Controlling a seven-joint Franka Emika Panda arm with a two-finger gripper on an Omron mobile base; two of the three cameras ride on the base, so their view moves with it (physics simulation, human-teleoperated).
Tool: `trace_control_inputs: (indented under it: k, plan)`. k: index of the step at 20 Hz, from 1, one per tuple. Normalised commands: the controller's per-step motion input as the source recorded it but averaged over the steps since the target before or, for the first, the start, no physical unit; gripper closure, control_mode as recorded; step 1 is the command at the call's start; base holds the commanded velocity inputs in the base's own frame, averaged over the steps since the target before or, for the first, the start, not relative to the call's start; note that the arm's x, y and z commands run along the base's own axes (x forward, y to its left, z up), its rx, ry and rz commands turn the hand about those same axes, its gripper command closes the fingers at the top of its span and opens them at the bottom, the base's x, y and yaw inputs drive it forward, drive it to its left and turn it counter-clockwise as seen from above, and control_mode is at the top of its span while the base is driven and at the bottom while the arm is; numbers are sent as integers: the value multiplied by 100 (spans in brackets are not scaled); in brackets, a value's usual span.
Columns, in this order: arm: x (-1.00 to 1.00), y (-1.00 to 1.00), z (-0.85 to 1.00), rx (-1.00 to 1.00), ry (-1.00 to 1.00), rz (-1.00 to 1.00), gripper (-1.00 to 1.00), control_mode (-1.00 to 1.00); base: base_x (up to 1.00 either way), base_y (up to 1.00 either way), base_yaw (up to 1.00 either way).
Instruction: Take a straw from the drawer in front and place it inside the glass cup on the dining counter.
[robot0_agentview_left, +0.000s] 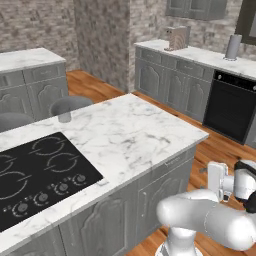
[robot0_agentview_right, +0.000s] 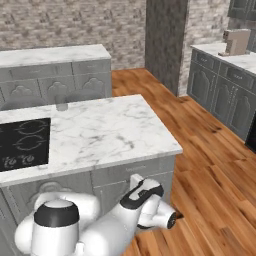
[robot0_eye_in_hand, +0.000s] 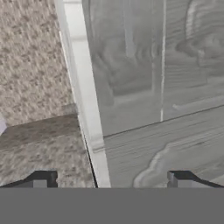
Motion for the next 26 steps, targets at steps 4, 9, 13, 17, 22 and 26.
trace_control_inputs:
  k: [4, 9, 13, 17, 22, 26]
  plan:
    - [52, -33, 0, 42, -9, -1, -100, -100, 0, 0, 0]
    - [59, -3, -4, 31, -10, -1, -100, -100, 0, 0, 0]
    - [58, -2, -4, 18, -9, 0, -100, -100, 0, 0, 0]
    - [35, 4, -2, 2, -3, -1, -100, -100, 0, 0, 0]
    - [46, 10, -27, -1, 0, 0, -100, -100, 0, 0, 0]
    - [44, 7, -45, -3, 0, 0, -100, -100, 0, 0, 0]
